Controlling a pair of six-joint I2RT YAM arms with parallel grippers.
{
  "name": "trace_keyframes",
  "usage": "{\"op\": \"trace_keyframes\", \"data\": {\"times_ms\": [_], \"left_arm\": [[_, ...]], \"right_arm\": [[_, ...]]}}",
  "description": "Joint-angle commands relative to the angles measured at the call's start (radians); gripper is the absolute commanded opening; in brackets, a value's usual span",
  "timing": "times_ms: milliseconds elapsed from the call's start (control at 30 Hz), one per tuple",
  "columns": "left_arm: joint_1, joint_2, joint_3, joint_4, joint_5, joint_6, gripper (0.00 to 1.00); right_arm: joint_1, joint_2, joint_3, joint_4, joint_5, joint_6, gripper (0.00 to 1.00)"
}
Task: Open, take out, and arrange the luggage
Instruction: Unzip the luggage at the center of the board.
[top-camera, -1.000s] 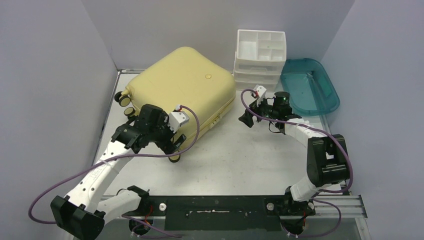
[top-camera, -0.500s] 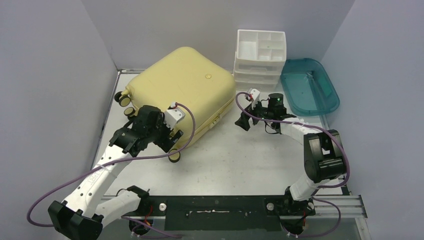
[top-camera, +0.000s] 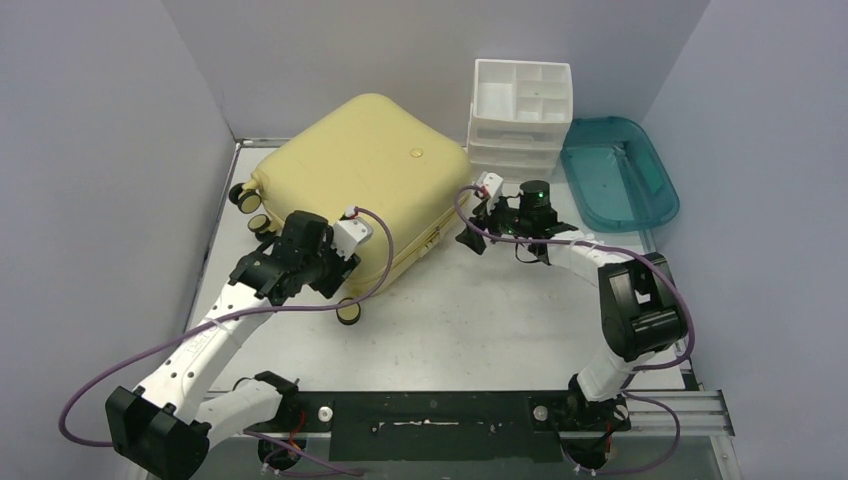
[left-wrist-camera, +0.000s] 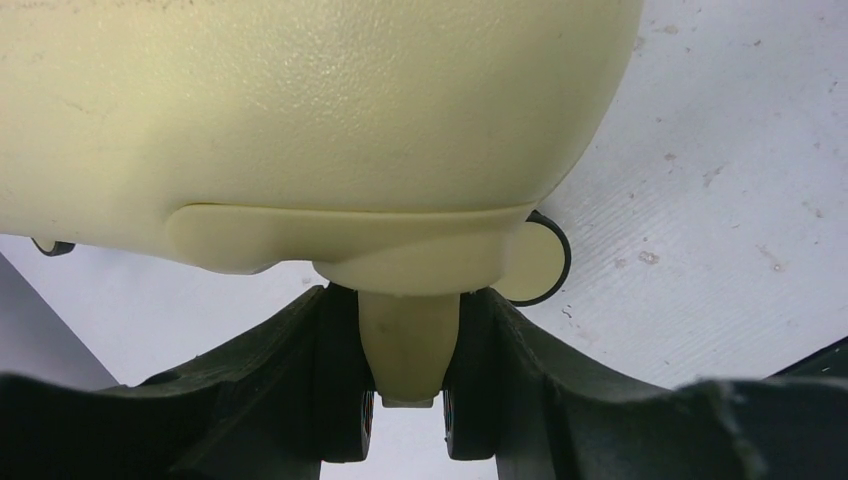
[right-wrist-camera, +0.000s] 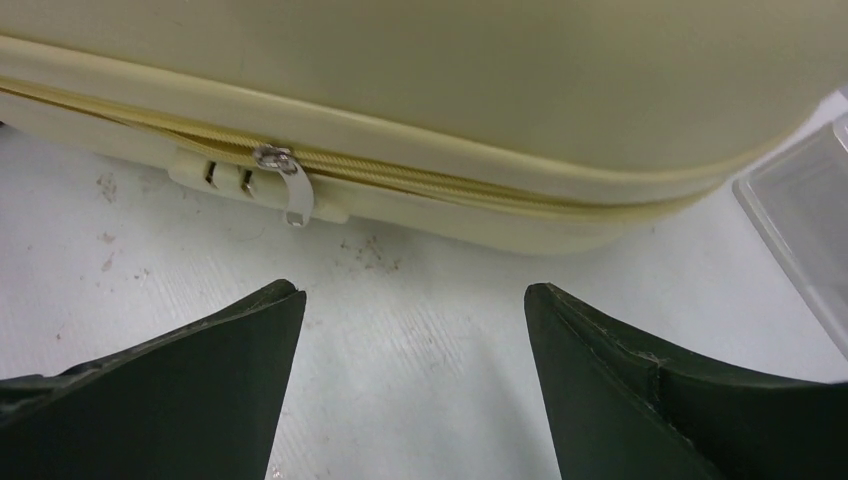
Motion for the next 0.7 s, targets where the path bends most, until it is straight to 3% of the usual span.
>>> {"op": "trace_keyframes", "data": {"times_ms": [0, 233, 400, 500, 667], "left_arm": [[0.038, -0.023, 0.071, 0.026, 0.065, -0.006, 0.12], [0.157, -0.07, 0.072, 0.056, 0.222, -0.003, 0.09], [0.199, -0.087, 0.038, 0.073, 0.254, -0.003, 0.09], [0.213, -0.087, 0.029, 0.074, 0.268, -0.003, 0.09], [0.23, -0.086, 0.025, 0.073, 0.289, -0.004, 0.09]], "right_arm": [[0.061, 0.018, 0.023, 0.15, 0.004, 0.011, 0.82], [0.089, 0.151, 0.078, 0.291, -0.076, 0.244, 0.74], [0.085, 0.211, 0.062, 0.492, -0.111, 0.442, 0.69], [0.086, 0.221, 0.051, 0.564, -0.161, 0.485, 0.63], [0.095, 0.193, 0.004, 0.666, -0.206, 0.534, 0.63]]}}
